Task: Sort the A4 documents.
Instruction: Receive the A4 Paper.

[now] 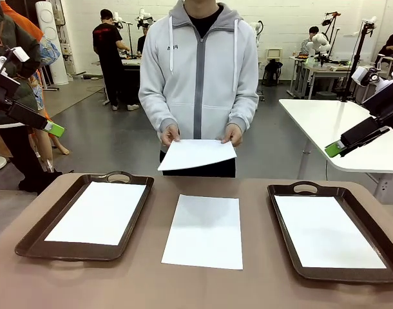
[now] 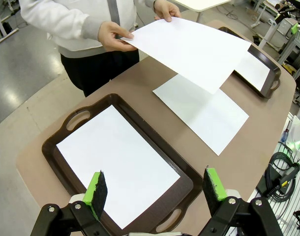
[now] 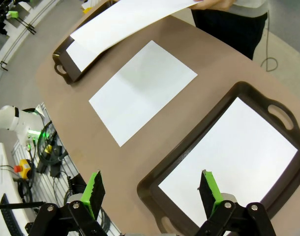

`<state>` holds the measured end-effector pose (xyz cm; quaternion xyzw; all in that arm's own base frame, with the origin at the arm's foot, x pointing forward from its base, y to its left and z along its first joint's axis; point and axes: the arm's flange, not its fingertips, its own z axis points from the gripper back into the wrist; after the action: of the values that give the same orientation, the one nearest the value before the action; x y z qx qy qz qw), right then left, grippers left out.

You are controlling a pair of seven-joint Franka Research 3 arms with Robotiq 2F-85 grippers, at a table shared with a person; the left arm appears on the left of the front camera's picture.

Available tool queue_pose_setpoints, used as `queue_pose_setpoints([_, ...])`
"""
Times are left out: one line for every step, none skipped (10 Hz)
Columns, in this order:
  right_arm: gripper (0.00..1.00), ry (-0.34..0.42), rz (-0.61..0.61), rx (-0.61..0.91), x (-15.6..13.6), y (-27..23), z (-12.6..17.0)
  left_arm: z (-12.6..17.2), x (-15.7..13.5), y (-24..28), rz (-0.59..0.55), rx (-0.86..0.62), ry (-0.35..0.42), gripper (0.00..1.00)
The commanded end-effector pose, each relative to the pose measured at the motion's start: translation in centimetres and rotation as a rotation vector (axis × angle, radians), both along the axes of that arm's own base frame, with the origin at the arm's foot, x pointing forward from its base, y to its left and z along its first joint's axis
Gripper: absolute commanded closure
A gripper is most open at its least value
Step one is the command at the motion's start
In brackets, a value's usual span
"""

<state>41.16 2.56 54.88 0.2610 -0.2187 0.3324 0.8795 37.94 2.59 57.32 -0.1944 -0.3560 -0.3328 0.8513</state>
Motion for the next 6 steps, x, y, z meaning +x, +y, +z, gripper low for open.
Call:
queue_pose_setpoints([0.00, 0.001, -0.002, -0.001, 0.09, -0.03, -0.11, -0.18, -0.01, -0.02, -0.007, 0.013, -0.005, 0.00])
queue_pose_setpoints([0.00, 0.001, -0.002, -0.001, 0.09, -0.03, -0.11, -0.18, -0.01, -0.02, -0.007, 0.013, -0.005, 0.00])
queue_pose_setpoints([0.00, 0.001, -0.002, -0.001, 0.09, -0.03, -0.11, -0.18, -0.01, -0.02, -0.007, 0.013, -0.005, 0.00])
queue_pose_setpoints([0.00, 0.001, -0.002, -0.001, 0.09, -0.03, -0.11, -0.18, -0.01, -0.02, -0.007, 0.013, -0.005, 0.00])
queue_pose_setpoints([0.00, 0.001, -0.002, -0.001, 0.09, -0.03, -0.11, -0.18, -0.01, -0.02, -0.007, 0.013, -0.005, 0.00])
queue_pose_setpoints([0.00, 0.001, -0.002, -0.001, 0.09, -0.03, -0.11, -0.18, -0.01, -0.02, -0.007, 0.013, -0.005, 0.00])
